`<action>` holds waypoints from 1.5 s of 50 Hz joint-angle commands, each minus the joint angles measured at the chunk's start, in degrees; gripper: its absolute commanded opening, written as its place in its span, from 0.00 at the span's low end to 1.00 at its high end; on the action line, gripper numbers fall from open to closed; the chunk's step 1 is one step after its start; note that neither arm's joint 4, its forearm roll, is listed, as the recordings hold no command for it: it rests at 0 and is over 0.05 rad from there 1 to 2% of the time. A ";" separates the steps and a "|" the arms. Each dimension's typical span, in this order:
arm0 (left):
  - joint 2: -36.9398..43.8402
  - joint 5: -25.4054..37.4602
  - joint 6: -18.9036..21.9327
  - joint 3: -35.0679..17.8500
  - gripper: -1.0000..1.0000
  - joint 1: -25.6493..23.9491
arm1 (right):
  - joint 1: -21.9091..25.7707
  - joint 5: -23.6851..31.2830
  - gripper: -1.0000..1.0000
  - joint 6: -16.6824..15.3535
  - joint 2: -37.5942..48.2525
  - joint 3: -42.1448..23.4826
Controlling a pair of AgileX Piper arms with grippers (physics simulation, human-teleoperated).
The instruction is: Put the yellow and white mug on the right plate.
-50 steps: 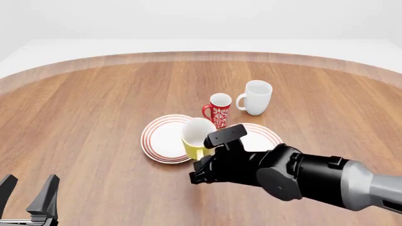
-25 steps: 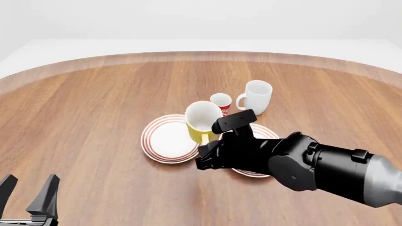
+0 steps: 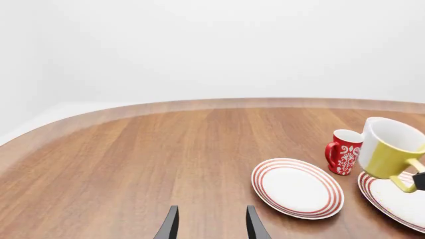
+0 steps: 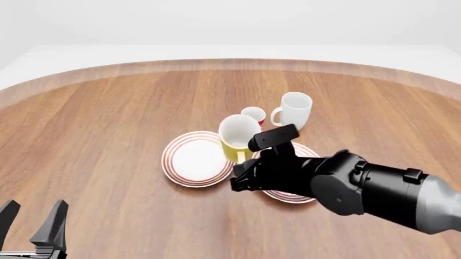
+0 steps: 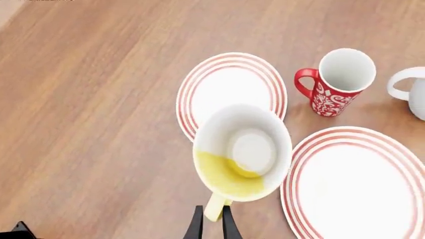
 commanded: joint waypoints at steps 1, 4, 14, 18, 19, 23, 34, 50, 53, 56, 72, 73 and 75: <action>0.00 0.00 0.00 0.00 1.00 0.00 | -3.07 -0.49 0.00 0.34 0.00 0.98; 0.00 0.00 0.00 0.00 1.00 0.00 | -3.64 -0.60 0.00 0.39 -0.19 1.15; 0.00 0.00 0.00 0.00 1.00 0.00 | -6.39 -1.20 0.00 1.17 -0.55 2.19; 0.00 0.00 0.00 0.00 1.00 0.00 | -7.01 -1.74 0.00 1.80 -0.39 2.86; 0.00 0.00 0.00 0.00 1.00 0.00 | -7.11 -1.75 0.00 1.80 -0.39 2.97; 0.00 0.00 0.00 0.00 1.00 0.00 | -7.70 -1.96 0.00 2.61 -0.90 3.65; 0.00 0.00 0.00 0.00 1.00 0.00 | -10.36 -2.58 0.00 2.90 -0.27 5.28; 0.00 0.00 0.00 0.00 1.00 0.00 | -14.57 -3.61 0.00 2.07 1.61 7.46; 0.00 0.00 0.00 0.00 1.00 0.00 | -15.38 -2.94 0.00 1.60 1.67 6.99; 0.00 0.00 0.00 0.00 1.00 0.00 | -15.99 -2.83 0.00 1.15 1.76 6.91; 0.00 0.00 0.00 0.00 1.00 0.00 | -17.73 -3.16 0.00 0.83 1.73 7.58; 0.00 0.00 0.00 0.00 1.00 0.00 | -17.89 -3.23 0.00 0.78 1.82 7.59; 0.00 0.00 0.00 0.00 1.00 0.00 | -18.20 -3.60 0.00 0.77 2.13 7.74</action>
